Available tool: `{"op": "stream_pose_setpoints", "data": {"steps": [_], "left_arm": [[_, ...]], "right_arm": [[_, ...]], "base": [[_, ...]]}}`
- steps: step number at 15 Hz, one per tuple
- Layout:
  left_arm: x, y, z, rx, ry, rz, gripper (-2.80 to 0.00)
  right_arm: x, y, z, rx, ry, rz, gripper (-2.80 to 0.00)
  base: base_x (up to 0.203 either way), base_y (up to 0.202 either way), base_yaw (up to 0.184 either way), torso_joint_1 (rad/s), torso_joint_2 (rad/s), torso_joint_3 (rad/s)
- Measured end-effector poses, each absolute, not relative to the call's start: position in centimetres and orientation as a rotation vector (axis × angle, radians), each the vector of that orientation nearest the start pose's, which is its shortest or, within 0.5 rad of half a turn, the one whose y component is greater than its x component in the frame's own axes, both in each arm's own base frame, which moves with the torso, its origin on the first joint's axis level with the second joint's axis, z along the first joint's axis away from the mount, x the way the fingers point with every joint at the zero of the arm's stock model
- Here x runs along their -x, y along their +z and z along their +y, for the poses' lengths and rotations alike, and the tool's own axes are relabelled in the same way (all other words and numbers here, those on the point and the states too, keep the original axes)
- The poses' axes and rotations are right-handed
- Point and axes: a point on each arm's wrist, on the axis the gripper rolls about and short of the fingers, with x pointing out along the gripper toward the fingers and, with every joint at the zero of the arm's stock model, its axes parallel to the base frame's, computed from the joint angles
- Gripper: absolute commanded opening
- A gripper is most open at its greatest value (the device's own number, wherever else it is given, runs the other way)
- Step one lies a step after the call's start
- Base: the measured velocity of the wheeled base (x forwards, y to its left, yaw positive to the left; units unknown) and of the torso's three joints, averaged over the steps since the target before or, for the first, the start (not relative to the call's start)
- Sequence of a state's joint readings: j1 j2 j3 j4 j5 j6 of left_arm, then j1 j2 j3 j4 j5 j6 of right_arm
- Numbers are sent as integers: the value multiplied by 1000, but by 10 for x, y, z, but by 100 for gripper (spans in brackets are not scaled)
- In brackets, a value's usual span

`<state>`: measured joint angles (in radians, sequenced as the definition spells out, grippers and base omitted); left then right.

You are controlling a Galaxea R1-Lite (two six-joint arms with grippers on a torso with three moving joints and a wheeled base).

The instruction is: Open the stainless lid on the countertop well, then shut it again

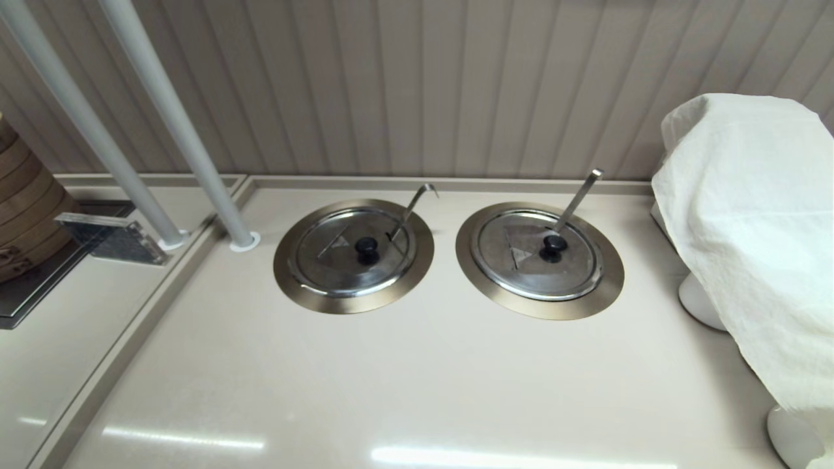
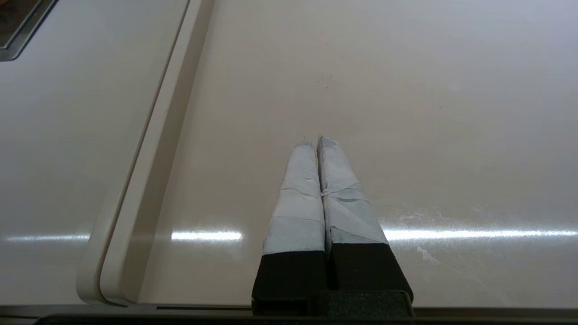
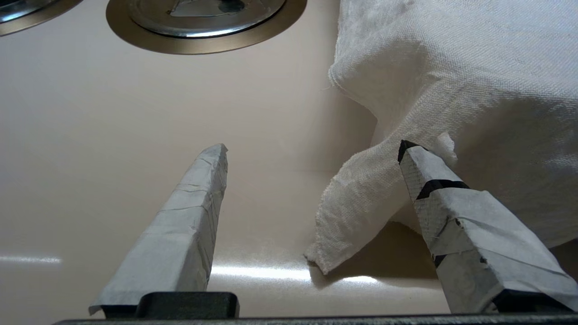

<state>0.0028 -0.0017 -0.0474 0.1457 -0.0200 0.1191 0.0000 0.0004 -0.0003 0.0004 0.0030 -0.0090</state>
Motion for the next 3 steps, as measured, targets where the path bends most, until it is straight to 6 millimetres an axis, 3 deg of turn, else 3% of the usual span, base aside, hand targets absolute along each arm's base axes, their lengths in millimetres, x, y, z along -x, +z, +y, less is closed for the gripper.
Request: {"op": "stream_pose_setpoints", "data": {"steps": [3], "left_arm": [[27,74,-1,-116,-22,96,-280]], "right_arm": [[23,76,0,9,3,0,0]], "base": [[0,0,0,0,0,0]]}}
